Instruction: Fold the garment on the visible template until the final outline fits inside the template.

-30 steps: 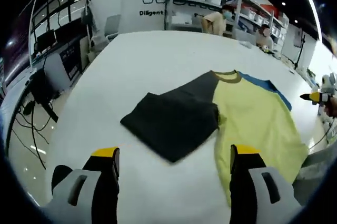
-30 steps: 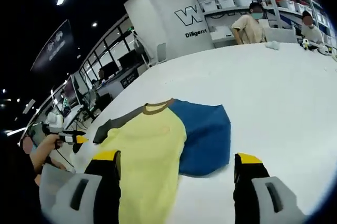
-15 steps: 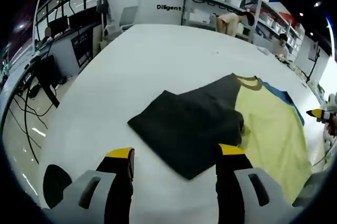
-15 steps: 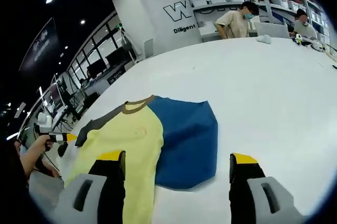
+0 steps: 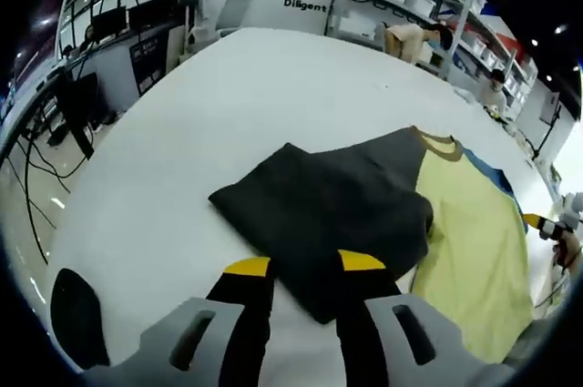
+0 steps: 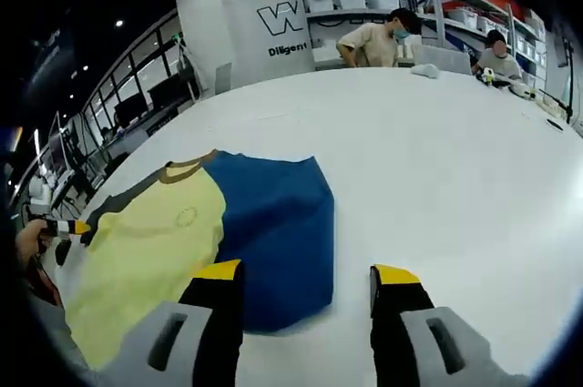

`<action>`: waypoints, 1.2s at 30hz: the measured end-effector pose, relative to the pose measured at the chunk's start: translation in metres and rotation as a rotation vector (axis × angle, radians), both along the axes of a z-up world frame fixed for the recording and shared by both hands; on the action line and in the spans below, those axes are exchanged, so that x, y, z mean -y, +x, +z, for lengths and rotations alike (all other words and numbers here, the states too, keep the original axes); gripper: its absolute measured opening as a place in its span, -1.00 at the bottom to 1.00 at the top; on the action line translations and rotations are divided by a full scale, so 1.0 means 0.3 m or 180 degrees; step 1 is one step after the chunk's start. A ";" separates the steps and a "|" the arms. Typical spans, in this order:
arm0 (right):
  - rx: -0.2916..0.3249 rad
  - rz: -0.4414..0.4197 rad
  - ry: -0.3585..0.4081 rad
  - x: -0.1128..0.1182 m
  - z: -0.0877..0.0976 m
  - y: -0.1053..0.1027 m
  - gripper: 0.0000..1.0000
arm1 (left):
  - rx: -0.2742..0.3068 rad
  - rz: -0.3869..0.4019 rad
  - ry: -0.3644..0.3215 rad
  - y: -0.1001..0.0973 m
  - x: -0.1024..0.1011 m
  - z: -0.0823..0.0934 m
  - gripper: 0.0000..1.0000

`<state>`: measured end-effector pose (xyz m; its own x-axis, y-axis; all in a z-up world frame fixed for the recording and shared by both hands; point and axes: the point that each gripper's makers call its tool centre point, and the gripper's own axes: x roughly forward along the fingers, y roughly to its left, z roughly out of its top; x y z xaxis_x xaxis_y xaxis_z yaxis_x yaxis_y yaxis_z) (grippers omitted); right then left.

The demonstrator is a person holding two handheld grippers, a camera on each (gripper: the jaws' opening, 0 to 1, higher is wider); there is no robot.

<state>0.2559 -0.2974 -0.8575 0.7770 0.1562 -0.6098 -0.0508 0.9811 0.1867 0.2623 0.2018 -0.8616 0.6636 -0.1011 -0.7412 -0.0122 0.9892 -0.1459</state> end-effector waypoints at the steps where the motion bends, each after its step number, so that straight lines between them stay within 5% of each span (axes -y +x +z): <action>1: 0.0010 0.0008 0.0010 -0.007 -0.003 0.001 0.03 | -0.0016 0.0016 0.0046 0.001 -0.006 -0.001 -0.55; 6: 0.0007 0.0075 -0.0318 -0.001 -0.024 0.007 -0.17 | -0.0033 0.0049 0.0207 0.008 -0.032 -0.009 -0.81; 9: 0.0008 0.0077 -0.0392 -0.008 -0.026 0.011 -0.39 | -0.0024 0.0042 0.0227 0.014 -0.034 -0.005 -0.83; 13: 0.0034 0.0270 -0.0835 -0.008 -0.033 0.026 -0.73 | 0.0036 -0.0014 0.0398 0.042 -0.063 0.000 -0.83; 19: -0.0070 0.0412 -0.0869 0.009 -0.024 0.047 -0.99 | 0.0038 -0.0055 0.0512 0.079 -0.092 0.006 -0.83; 36: -0.0316 0.0499 -0.1136 0.138 -0.025 0.122 -1.00 | 0.0031 -0.0210 0.0869 0.174 -0.140 0.017 -0.83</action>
<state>0.2925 -0.3388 -0.8649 0.6951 0.0330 -0.7182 -0.2039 0.9670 -0.1529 0.3144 0.2437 -0.8565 0.6695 0.0581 -0.7406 0.0538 0.9905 0.1264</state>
